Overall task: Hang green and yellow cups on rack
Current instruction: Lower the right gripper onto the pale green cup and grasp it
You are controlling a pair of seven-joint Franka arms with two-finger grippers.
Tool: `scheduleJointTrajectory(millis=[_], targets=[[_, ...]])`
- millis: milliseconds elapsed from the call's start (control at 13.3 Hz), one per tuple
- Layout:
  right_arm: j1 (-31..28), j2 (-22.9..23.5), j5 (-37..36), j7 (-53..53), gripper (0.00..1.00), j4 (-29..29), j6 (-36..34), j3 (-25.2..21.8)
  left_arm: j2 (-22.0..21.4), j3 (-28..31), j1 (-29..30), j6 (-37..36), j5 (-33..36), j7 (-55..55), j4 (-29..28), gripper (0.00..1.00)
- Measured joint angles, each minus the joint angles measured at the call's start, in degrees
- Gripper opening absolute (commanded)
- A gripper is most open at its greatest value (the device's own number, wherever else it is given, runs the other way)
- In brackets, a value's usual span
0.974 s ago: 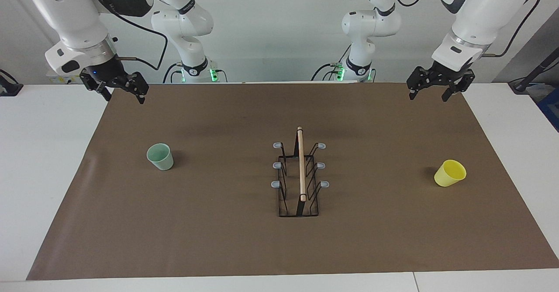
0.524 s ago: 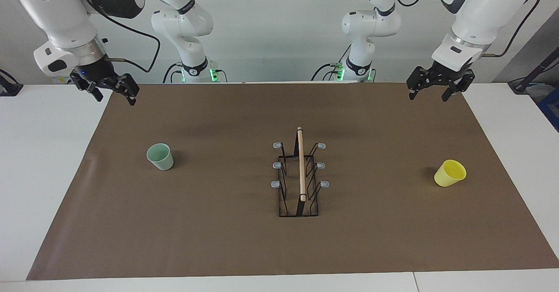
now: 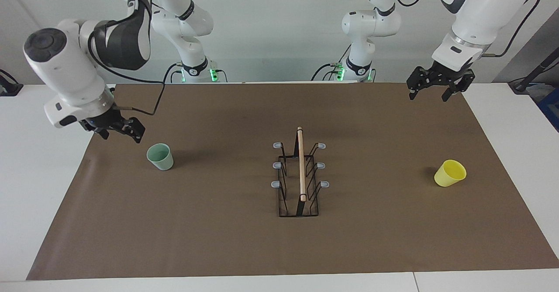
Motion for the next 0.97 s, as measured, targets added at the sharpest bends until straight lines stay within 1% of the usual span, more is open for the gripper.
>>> scheduleJointTrajectory(millis=[150,300,449,674,824,974], targets=[[1.4,4.8,-4.0,-2.5,1.0,3.2,0.0,1.0,0.0,0.0,0.0,0.0,0.0,0.0,0.0,1.0],[4.2,7.1,-8.8,-6.2,1.0,3.8,-0.8,2.4,0.0,0.0,0.0,0.0,0.0,0.0,0.0,1.0],[8.3,7.9,-14.4,-12.9,1.0,2.7,-4.0,3.3,0.0,0.0,0.0,0.0,0.0,0.0,0.0,1.0],[13.6,7.8,-22.2,-24.0,1.0,-2.4,-5.9,3.4,0.0,0.0,0.0,0.0,0.0,0.0,0.0,1.0],[14.2,7.4,-24.0,-31.1,1.0,-4.8,-5.9,3.4,0.0,0.0,0.0,0.0,0.0,0.0,0.0,1.0],[14.1,6.6,-24.3,-35.4,1.0,-6.6,-6.4,3.3,0.0,0.0,0.0,0.0,0.0,0.0,0.0,1.0]])
